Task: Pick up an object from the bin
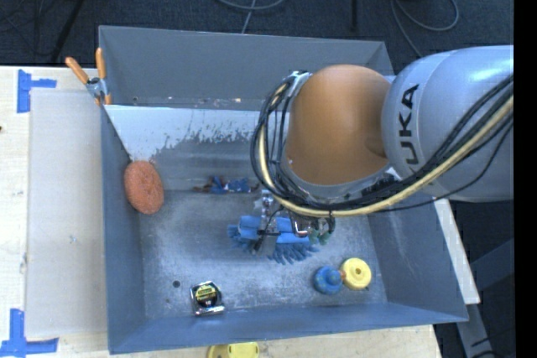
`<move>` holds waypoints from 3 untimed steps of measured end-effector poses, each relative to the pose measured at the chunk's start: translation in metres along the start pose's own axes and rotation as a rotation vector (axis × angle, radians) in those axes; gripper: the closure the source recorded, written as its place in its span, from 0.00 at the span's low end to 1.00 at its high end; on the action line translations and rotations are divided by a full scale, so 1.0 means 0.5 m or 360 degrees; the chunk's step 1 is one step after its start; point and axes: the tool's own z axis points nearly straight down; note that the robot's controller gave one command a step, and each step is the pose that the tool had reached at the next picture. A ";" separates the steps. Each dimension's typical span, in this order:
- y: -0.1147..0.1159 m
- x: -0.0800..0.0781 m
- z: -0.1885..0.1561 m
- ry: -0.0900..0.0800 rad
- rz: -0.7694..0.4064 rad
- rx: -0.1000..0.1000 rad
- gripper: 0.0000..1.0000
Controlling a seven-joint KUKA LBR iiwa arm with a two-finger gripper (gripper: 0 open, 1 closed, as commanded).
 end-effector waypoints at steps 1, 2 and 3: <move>-0.001 -0.003 -0.009 -0.0013 0.0005 -0.0001 0.00; -0.003 -0.003 -0.009 -0.0013 0.0011 -0.0001 1.00; -0.003 -0.003 -0.009 -0.0013 0.0012 -0.0001 0.00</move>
Offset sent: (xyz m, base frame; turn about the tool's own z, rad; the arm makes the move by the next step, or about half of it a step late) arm 0.0000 0.0000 0.0000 0.0000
